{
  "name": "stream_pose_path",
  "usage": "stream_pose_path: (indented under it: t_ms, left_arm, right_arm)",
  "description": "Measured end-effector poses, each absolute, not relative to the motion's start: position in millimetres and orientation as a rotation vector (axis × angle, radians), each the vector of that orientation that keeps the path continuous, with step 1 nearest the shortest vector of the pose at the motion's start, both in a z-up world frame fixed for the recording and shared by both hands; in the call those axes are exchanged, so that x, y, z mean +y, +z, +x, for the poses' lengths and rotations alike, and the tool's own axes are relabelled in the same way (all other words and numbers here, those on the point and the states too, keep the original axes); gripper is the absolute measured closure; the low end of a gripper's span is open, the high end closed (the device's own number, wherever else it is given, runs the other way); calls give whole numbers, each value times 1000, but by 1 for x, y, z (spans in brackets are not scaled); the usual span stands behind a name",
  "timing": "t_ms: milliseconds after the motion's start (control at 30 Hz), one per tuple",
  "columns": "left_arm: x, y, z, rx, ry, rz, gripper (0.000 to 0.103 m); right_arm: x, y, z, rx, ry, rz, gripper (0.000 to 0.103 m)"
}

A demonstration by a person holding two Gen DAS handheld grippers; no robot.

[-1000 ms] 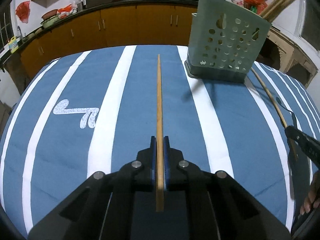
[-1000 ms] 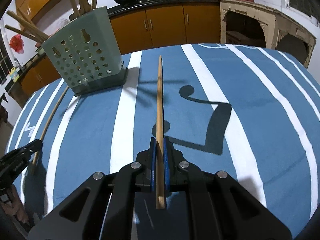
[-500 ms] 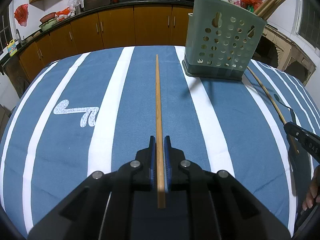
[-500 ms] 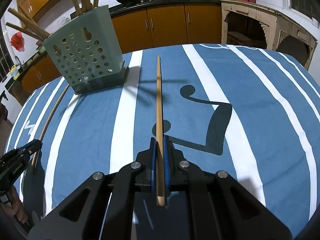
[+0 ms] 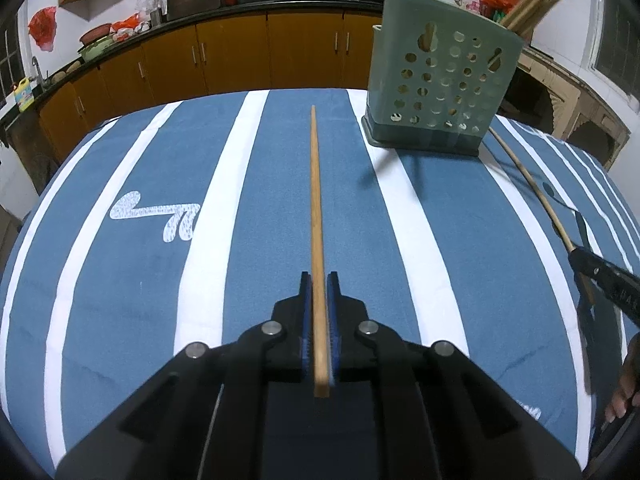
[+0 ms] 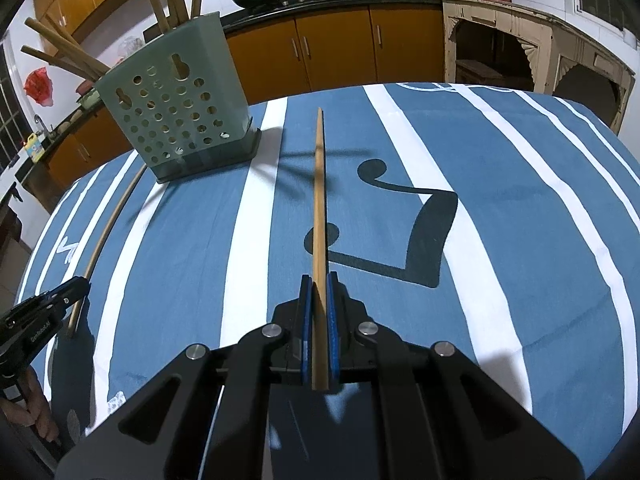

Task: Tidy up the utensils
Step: 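Lift both chopsticks and carry them over the green holder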

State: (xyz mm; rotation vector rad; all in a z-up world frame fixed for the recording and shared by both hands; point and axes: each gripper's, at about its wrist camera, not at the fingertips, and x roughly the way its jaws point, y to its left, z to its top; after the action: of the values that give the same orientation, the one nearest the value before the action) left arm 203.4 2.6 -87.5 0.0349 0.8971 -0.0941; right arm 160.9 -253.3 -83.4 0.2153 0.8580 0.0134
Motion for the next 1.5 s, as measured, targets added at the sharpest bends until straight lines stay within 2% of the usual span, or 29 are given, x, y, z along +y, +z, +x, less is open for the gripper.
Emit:
stream_pose_path:
  t_ms: [200,500,833,1500]
  left_arm:
    - [8,-77,194,899,-105,46,95]
    - [16,-16,174,729,-122,50,95]
    - [28,48,163,547,-157,-66,95]
    - [29,66,166,512,-142,-57,95]
  right_arm:
    - [-262,-59,146,776,1,190,95]
    - [-279,-13,134,622,-17,200,95]
    - [-282,23,129,501,19,222,95]
    - [-272,48,132,436,54,211,95]
